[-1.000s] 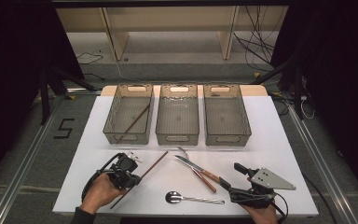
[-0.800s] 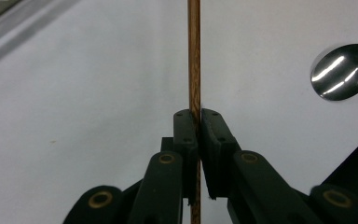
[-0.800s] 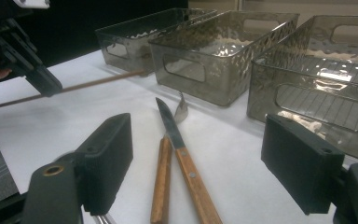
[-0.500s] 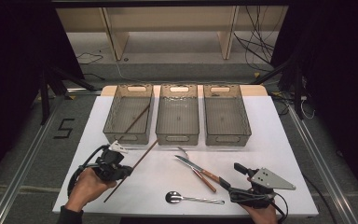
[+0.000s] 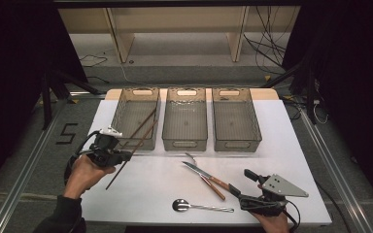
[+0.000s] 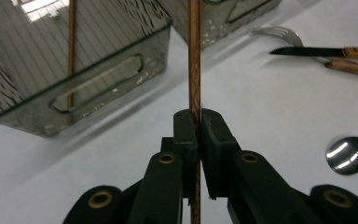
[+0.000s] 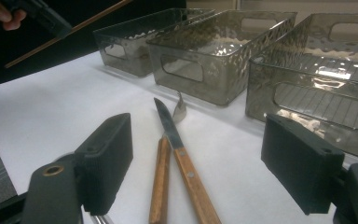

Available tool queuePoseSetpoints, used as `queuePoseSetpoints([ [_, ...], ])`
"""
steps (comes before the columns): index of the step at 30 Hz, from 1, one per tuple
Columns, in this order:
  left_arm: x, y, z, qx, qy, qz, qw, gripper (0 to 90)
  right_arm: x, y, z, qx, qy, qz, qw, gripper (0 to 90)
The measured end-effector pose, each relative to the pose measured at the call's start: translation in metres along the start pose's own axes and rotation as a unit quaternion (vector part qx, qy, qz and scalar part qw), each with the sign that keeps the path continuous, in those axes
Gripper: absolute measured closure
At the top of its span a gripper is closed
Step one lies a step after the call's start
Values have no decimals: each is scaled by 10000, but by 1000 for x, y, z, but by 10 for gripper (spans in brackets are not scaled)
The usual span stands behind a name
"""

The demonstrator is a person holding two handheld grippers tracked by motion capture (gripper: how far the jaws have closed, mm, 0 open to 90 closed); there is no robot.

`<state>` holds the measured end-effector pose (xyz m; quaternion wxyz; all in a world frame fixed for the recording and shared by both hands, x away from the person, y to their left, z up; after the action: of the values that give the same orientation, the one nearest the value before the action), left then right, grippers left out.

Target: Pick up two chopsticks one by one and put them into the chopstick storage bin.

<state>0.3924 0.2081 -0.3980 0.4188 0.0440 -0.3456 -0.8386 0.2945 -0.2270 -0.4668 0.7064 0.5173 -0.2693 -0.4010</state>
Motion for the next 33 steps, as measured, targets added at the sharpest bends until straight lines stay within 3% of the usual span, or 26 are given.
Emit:
queuePoseSetpoints([
  [16, -35, 58, 0, 390, 209, -118, 9989, 847, 1, 0, 0, 21, 0, -50, 10000, 253],
  [33, -84, 97, -23, 244, 503, -10, 9984, 847, 2, 0, 0, 15, 28, -58, 10000, 254],
])
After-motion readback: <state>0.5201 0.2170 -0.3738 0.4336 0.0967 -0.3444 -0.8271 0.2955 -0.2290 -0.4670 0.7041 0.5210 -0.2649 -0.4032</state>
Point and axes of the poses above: each handheld gripper's, and its own axes: z roughly backward along the jaws, y roughly out of its top, x roughly to its right, the point moved 2 cm from there along -z, roughly forward along the jaws, and after that the axes turned 10 degrees about -y, right-handed, at the moved point
